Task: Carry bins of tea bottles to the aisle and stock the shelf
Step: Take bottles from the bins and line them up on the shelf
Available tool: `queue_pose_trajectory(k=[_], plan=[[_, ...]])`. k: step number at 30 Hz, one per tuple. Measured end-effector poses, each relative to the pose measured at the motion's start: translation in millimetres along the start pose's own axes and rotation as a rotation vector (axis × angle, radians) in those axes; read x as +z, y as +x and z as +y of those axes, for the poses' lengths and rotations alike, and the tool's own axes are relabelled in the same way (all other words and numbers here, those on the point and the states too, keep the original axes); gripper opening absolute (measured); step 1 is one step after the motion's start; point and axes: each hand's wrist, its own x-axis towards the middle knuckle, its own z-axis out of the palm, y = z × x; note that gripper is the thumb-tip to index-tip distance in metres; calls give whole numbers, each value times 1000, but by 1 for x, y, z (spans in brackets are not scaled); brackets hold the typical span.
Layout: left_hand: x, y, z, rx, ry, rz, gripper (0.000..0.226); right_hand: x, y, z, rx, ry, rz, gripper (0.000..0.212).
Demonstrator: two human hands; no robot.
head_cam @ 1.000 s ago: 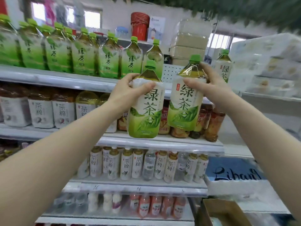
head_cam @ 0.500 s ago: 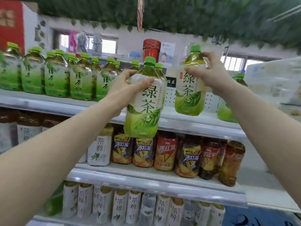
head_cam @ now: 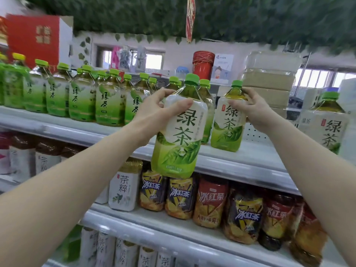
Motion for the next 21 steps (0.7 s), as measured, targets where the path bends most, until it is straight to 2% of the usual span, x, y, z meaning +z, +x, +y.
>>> queue_pose_trajectory(k=[3,6,7,8,10,14,15,17,19,21], plan=[[8,-1,4,2,-3,-18,70,-2,-5,1,3,-48,-52,69],[18,0,8,5,-29,-29,62,4,-18,-10,-151,-473,58,76],[22,2,9,8,-37,-35,58,7,-25,-16,-229,-524,108,74],[26,3,11,11,-42,-44,57,9,-35,-24,-287,-483,116,67],[36,7,15,11,-56,-63,56,13,-61,-42,-323,-311,12,51],[64,16,26,49,-131,-114,56,5,-105,-58,-201,-177,-292,53],[71,18,29,64,-134,-127,54,0,-110,-57,-167,-156,-322,58],[86,23,33,85,-119,-185,52,-14,-116,-54,-133,-122,-282,64],[97,29,37,137,-46,-304,60,-31,-117,-52,-130,-102,-204,66],[102,39,40,206,160,-422,75,-49,-117,-50,-121,-125,-146,70]])
